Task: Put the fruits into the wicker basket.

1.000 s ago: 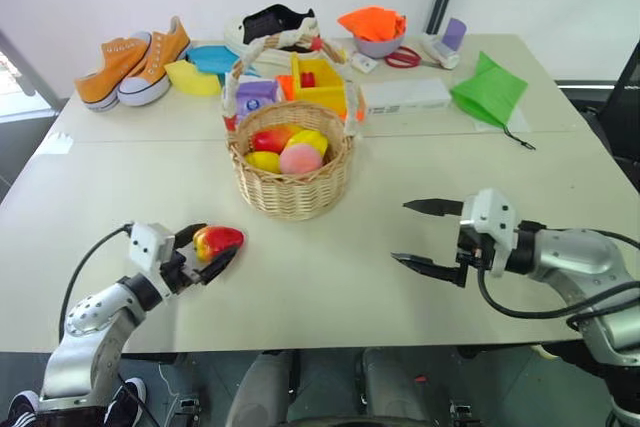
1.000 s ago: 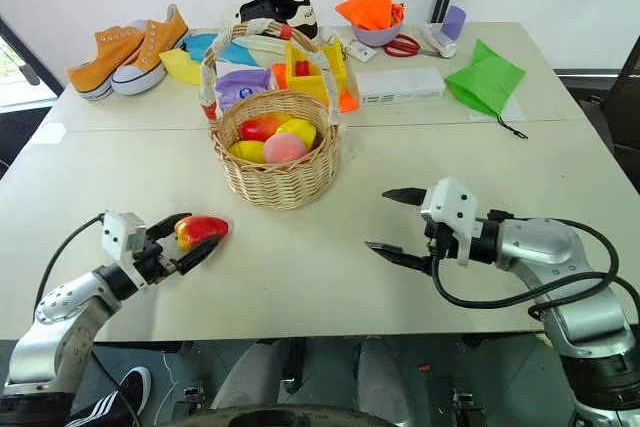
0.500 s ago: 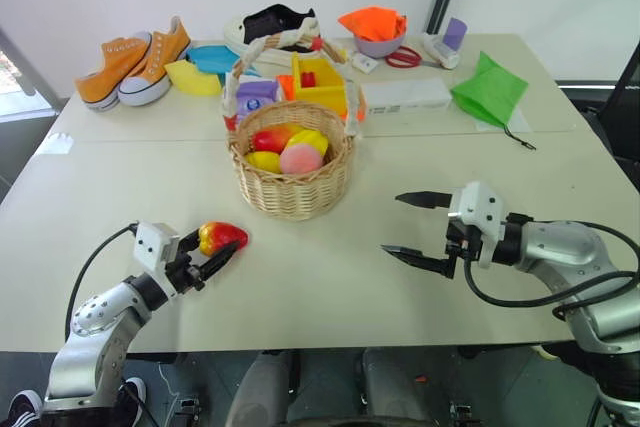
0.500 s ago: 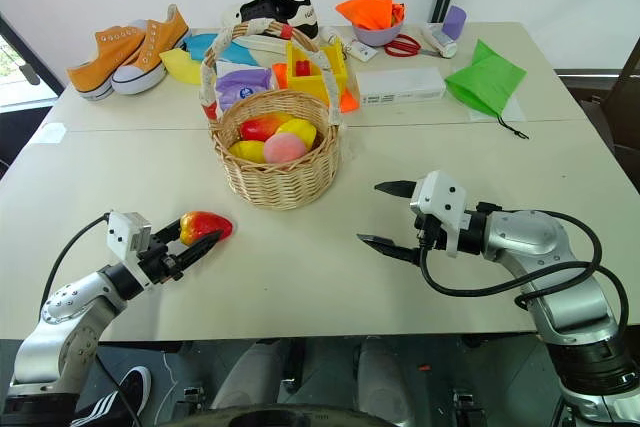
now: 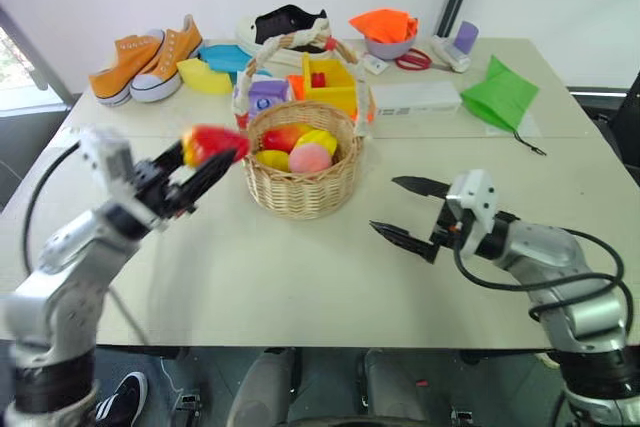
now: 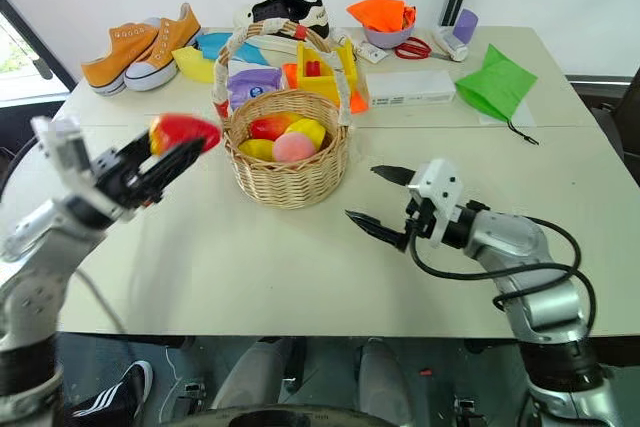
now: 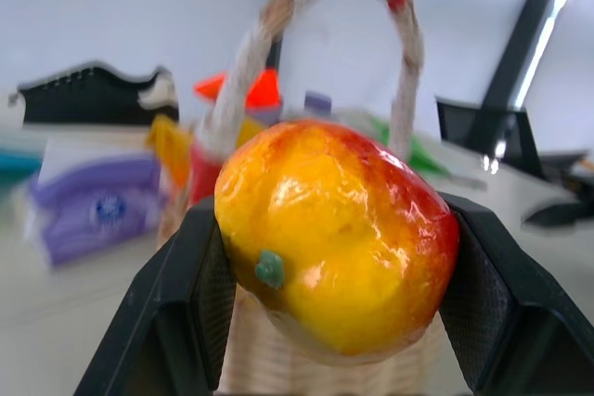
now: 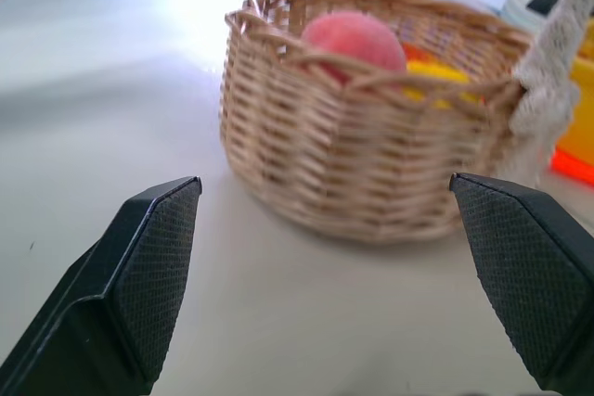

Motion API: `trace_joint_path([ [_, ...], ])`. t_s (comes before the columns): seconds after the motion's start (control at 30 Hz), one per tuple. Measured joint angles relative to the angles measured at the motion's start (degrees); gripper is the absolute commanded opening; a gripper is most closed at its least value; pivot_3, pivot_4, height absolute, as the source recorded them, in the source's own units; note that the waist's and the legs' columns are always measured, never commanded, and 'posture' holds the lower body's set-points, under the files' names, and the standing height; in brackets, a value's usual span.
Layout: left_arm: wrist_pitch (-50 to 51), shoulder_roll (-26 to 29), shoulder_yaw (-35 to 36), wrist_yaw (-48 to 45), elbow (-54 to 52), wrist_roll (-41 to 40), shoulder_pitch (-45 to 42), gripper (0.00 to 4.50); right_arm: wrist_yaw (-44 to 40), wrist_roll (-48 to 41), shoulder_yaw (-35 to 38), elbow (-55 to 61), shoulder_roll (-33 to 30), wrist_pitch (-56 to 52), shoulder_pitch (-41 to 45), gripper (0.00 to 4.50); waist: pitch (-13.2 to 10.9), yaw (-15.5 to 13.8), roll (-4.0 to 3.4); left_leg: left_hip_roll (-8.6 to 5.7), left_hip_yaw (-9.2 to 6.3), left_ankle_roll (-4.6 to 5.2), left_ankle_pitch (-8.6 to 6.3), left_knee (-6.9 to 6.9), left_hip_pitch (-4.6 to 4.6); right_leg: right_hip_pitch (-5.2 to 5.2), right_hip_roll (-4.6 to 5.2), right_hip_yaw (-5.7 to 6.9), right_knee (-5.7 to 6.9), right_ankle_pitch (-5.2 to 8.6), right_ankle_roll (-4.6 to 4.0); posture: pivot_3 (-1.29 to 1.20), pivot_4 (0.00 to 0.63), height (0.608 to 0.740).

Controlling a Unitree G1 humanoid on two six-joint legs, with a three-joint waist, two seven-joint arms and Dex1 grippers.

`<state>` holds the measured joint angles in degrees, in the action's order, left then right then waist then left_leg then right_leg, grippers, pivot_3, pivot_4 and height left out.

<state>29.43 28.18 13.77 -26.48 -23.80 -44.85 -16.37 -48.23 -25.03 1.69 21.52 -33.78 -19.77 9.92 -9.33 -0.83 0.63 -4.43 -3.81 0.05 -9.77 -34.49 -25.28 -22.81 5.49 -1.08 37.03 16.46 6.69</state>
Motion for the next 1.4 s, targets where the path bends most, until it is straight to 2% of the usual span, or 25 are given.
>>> trace_joint_path([
  [0.07,0.4,-4.0,-4.6,4.9,2.8,4.6,-5.1,2.73,0.7,0.4,-0.8,-0.3,0.6,0.3,0.5,4.50,0.0,0.1,0.01,-0.02,0.00,0.01,0.00,0.00,0.00,0.00,-0.02,0.00,0.00,-0.03,0.06,0.00,0.150,0.740],
  [0.23,-0.3,-10.5,-10.1,10.0,7.8,11.1,-8.7,2.73,2.4,1.4,-1.1,-0.4,1.4,0.5,0.4,4.50,0.0,0.3,0.02,0.01,0.02,0.02,0.00,0.02,0.01,-0.08,-0.09,0.01,0.11,-0.04,0.08,0.00,0.150,0.740],
  [0.37,-1.0,-11.5,-10.6,11.5,8.9,14.4,-8.5,4.36,3.2,1.7,-0.9,-0.4,1.4,0.5,0.2,4.50,0.0,0.2,0.02,0.01,0.02,0.02,0.00,0.01,0.01,-0.07,-0.08,0.00,0.10,-0.04,0.08,0.00,0.150,0.740],
  [0.4,-1.2,-11.8,-10.5,11.6,8.8,14.5,-8.5,4.48,3.5,1.5,-0.8,-0.4,1.5,0.4,0.2,4.50,0.0,0.1,0.02,0.01,0.02,0.02,0.00,-0.01,0.00,-0.06,-0.07,0.00,0.09,-0.04,0.08,0.00,0.150,0.740],
  [0.6,-1.1,-11.6,-10.3,9.5,3.8,13.6,-6.1,4.48,5.3,-0.8,-0.3,-0.6,3.6,-1.0,2.5,4.50,0.0,0.3,0.04,0.01,0.02,0.02,0.00,-0.04,0.00,-0.06,-0.07,-0.01,0.11,-0.04,0.07,0.00,0.150,0.740],
  [0.8,-1.1,-6.2,-9.9,2.8,-5.1,10.3,1.8,4.48,10.3,-1.2,2.1,-4.3,6.7,-1.4,6.3,4.50,0.0,0.2,0.03,0.01,0.02,0.02,0.00,-0.03,0.00,-0.06,-0.04,-0.08,0.09,-0.02,0.04,0.00,0.150,0.740],
  [0.87,-1.1,-2.9,-9.2,-0.9,-8.5,8.1,6.2,4.48,13.0,-0.5,2.4,-4.9,8.0,-1.5,7.5,4.50,0.0,0.4,0.01,0.02,0.02,0.02,0.00,0.00,0.00,-0.08,-0.04,-0.10,0.09,0.00,-0.01,0.00,0.150,0.740],
  [1.07,-4.3,4.8,3.5,-11.6,-7.2,4.2,18.6,4.48,26.2,5.8,0.6,-5.8,14.4,-5.7,13.3,4.50,0.0,1.6,-0.06,0.07,0.03,-0.11,0.08,0.21,0.02,-0.29,-0.07,-0.16,0.18,0.07,-0.26,0.00,0.150,0.740],
  [1.23,-10.6,6.5,14.8,-19.6,1.9,3.9,25.0,4.48,34.9,9.7,-2.5,-9.2,21.3,-10.0,21.8,4.50,0.0,1.8,-0.07,0.08,0.07,-0.13,0.09,0.27,0.02,-0.54,-0.07,-0.18,0.11,0.07,-0.27,0.00,0.150,0.740],
  [1.4,-13.1,6.6,18.2,-24.7,8.1,3.5,28.9,4.48,37.2,12.9,-3.5,-15.4,23.8,-8.1,26.8,4.50,0.0,1.5,-0.06,0.04,0.07,-0.15,0.07,0.28,0.01,-0.53,-0.01,-0.16,0.05,0.05,-0.29,0.00,0.150,0.740],
])
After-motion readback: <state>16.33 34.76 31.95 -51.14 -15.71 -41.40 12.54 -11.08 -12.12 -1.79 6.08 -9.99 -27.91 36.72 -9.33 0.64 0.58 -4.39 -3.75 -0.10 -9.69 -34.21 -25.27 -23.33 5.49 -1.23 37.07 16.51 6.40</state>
